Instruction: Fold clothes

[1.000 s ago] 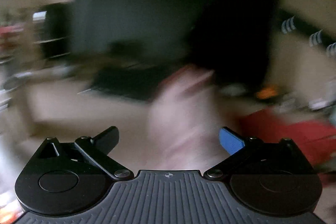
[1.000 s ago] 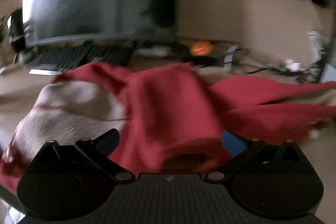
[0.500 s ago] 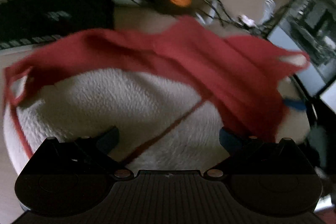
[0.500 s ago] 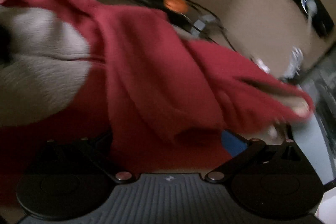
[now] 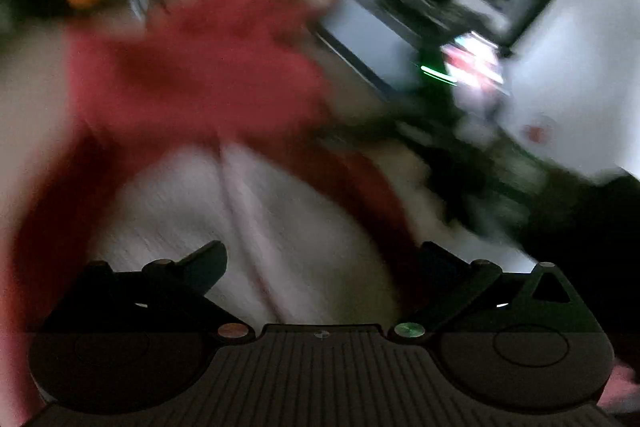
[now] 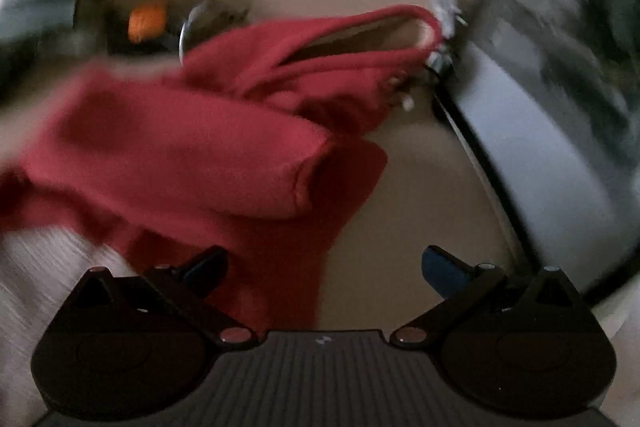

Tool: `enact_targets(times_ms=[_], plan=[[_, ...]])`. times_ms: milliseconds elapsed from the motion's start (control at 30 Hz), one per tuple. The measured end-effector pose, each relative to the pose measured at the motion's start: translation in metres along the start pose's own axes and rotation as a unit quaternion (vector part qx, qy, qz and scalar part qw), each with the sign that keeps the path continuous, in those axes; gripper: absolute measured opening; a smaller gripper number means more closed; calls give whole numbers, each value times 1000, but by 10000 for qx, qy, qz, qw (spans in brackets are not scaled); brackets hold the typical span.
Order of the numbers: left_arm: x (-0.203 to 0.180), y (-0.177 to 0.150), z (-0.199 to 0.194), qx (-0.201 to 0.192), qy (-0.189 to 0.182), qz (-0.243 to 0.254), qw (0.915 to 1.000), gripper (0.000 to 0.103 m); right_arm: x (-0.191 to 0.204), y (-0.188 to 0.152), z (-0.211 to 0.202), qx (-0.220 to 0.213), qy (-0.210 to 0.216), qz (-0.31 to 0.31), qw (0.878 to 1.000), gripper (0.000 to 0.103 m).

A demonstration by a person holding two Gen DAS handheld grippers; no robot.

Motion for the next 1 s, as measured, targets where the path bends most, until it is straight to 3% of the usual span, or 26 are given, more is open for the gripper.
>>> enact_targets(times_ms=[67,100,267,400,500,567,733,867,933,1000], plan=[[26,18,8,-295,520,26,9982,103,7,-6,-6,-255,472,634,9965,103],[39,25,14,-374,705,-22,9968,103,16,-7,0,-274,657,667,9952,103],[83,20,49,-170,1191,-445,9917,103,52,-12,29,19,978,7,9952,103],[82,9,48,-214,1460,77,9890,103,61,-9,19,-8,1347,-182,9907,103],[75,-10,43,-384,1847,260,9817,103,67,-7,10,-28,1622,-324,9862,103],[71,-22,34,-409,2035,120,9782,103,71,-6,4,-41,1804,-418,9827,103],[65,-48,1,-110,1905,-341,9810,103,80,-3,-11,-74,2256,-653,9720,103],[65,-27,-25,-301,1830,-227,9824,103,31,3,-40,-172,1998,285,9793,103],[63,-1,-19,-613,2367,735,9668,103,11,0,-52,-155,1744,510,9832,103],[59,15,-2,-726,2808,1813,9397,103,4,-3,-58,-113,1549,484,9867,103]])
Point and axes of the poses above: each gripper's, at about its wrist camera, not at the fingertips, and z roughly the way its jaws point, x to its left, y to its top, the point moved 9 cm from there along z, roughly the way its jaws point, and after that the axes turned 11 degrees about -z, right-handed, at the moved point
